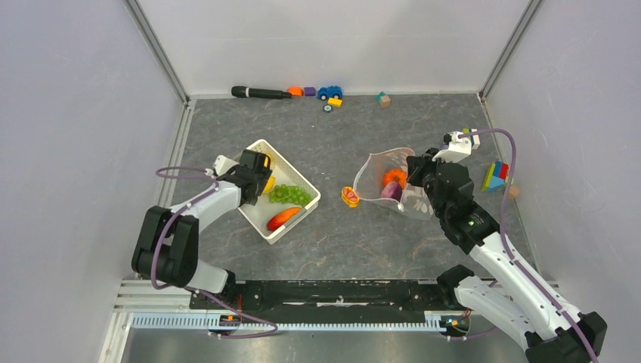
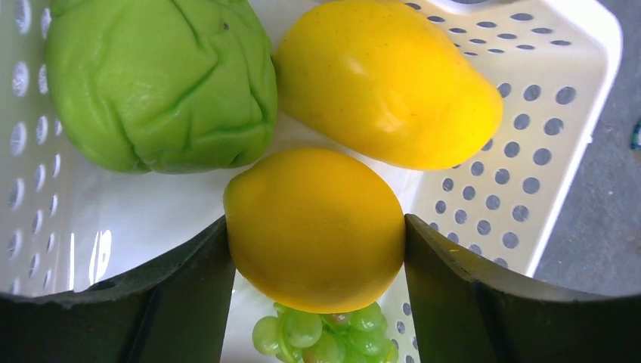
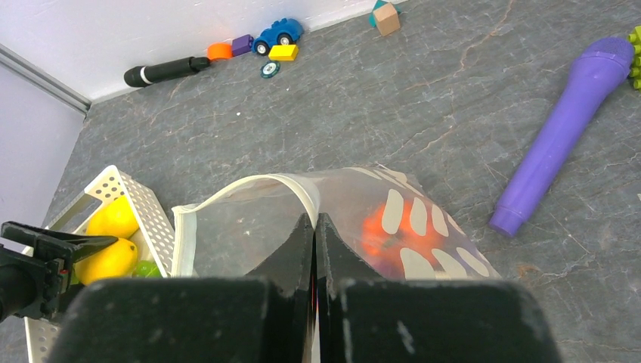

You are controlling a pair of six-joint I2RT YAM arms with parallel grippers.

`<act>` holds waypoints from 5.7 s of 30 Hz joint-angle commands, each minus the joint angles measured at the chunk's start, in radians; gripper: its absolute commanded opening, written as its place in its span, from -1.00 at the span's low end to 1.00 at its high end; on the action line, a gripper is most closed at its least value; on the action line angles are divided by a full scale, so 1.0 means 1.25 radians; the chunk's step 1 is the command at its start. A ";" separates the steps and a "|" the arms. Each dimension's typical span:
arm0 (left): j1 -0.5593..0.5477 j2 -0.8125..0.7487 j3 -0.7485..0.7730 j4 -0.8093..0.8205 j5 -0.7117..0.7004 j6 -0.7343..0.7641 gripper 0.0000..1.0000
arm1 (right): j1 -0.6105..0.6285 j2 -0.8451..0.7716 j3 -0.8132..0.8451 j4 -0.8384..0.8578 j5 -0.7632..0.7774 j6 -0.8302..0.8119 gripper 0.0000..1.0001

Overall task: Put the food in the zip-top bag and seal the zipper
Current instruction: Pick up the fake fruit from the bin, then place the fake fruit in the zipper food storage bag, then pick up the fake fruit from the bin.

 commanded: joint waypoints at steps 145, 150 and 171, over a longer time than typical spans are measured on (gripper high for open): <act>-0.172 -0.326 -0.052 -0.041 -0.035 0.311 0.99 | 0.001 0.005 0.006 0.025 -0.052 0.010 -1.00; -0.141 -0.242 -0.052 -0.031 0.004 0.308 0.99 | 0.001 0.003 0.007 0.025 -0.046 0.008 -1.00; -0.081 -0.055 -0.060 0.052 0.160 0.311 0.51 | 0.002 0.016 0.008 0.025 -0.047 0.008 -1.00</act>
